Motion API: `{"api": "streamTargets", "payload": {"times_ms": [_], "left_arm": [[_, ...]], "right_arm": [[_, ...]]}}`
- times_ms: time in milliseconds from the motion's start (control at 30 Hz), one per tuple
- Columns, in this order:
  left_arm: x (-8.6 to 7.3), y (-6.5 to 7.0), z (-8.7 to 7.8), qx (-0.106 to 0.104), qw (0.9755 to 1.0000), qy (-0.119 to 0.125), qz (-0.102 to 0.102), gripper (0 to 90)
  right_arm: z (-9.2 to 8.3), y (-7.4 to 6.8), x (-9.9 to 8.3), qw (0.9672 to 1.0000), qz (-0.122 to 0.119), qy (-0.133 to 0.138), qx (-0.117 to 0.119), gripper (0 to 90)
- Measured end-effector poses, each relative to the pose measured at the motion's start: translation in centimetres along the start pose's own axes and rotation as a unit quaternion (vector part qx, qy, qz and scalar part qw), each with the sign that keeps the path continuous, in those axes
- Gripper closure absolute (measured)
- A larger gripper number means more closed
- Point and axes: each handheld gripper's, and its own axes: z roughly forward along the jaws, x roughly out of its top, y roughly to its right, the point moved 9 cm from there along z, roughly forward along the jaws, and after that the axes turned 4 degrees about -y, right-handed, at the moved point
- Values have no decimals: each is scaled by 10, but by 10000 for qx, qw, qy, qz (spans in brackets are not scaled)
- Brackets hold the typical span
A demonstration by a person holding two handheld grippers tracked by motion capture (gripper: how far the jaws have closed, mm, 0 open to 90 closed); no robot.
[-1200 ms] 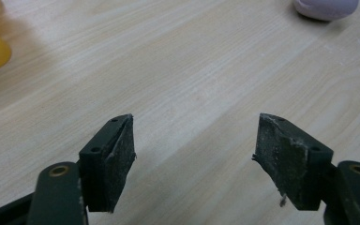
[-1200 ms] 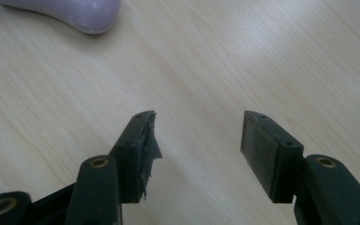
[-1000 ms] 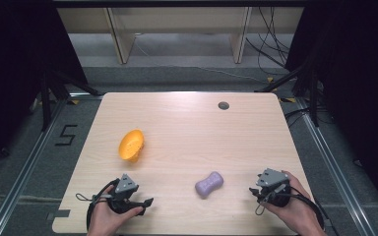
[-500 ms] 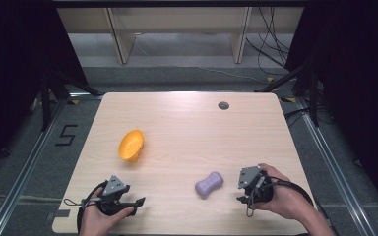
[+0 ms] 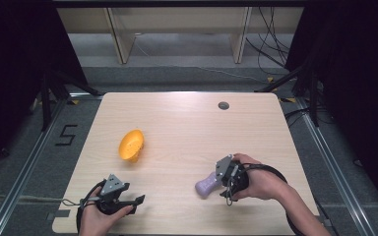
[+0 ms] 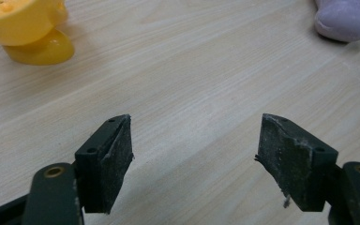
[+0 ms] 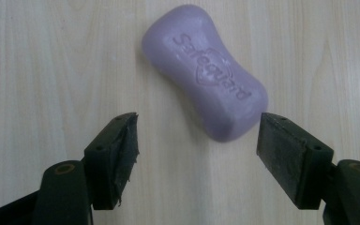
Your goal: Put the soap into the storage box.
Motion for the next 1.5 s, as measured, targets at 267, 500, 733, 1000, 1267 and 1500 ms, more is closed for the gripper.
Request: {"api": "streamTargets", "payload": {"times_ms": [267, 500, 733, 1000, 1267, 1500], "left_arm": [[0, 1, 1, -32, 10000, 22, 28, 255], [1, 2, 3, -46, 9999, 89, -126, 251], [0, -1, 3, -3, 10000, 56, -30, 249], [-1, -1, 1, -57, 10000, -18, -35, 248], [-1, 0, 3, -75, 9999, 40, -67, 248], [-1, -1, 3, -49, 10000, 68, -42, 248]], "right_arm": [[7, 6, 14, 9995, -240, -197, -23, 302], [14, 9, 24, 9986, -358, -383, -62, 302], [17, 12, 29, 9976, -492, -469, -109, 303], [23, 13, 33, 9957, -734, -558, -54, 299], [29, 12, 35, 9944, -854, -624, 73, 286], [33, 10, 36, 9927, -984, -681, 167, 279]]}}
